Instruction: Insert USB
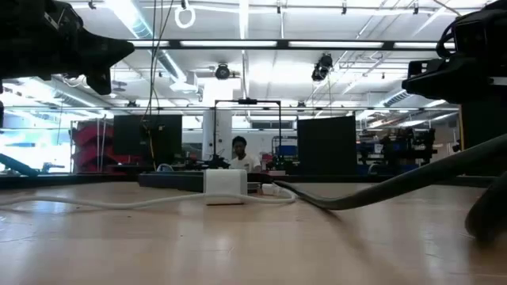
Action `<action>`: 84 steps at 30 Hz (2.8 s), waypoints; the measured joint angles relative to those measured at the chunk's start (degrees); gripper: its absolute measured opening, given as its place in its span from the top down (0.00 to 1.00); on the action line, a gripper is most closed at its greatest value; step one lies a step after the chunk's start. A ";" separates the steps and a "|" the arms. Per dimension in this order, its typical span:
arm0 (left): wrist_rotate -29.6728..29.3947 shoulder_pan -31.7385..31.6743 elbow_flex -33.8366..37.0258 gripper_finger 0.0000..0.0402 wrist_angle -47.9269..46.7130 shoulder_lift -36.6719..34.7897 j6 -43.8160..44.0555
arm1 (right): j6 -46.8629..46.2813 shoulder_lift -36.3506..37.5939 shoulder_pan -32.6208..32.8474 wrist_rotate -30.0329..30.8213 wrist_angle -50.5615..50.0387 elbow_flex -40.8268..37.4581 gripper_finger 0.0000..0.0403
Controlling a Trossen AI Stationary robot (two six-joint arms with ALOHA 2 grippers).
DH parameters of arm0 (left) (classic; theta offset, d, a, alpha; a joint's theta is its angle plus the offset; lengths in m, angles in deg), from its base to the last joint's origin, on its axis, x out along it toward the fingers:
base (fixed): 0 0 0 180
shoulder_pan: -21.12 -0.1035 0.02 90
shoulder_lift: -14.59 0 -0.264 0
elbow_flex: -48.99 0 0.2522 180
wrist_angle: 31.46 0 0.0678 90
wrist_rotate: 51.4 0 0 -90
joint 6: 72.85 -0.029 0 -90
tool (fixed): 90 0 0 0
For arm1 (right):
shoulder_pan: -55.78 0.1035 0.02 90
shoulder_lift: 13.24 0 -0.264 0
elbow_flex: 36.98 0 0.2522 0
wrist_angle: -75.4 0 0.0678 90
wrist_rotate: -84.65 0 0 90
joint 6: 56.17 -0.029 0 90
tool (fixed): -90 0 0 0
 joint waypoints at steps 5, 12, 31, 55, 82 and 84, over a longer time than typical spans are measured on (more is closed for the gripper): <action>-0.02 0.02 0.00 1.00 0.00 0.00 0.00 | 0.01 0.01 0.01 0.00 -0.02 -0.01 1.00; -0.01 0.02 0.00 1.00 0.00 0.00 0.00 | 0.02 0.02 0.00 0.00 0.00 0.00 0.99; 0.00 0.02 0.00 1.00 0.00 0.00 0.00 | 0.00 0.00 0.00 0.00 -0.02 -0.02 0.99; -0.02 0.00 0.00 1.00 0.00 0.00 0.00 | 0.02 0.01 0.02 0.00 0.00 0.00 0.98; -0.01 0.02 0.00 1.00 0.00 0.00 0.00 | 0.00 0.02 0.00 0.00 -0.01 -0.02 0.99; 0.00 0.02 0.00 1.00 0.00 0.00 0.00 | 0.01 0.01 0.02 0.00 -0.01 -0.02 1.00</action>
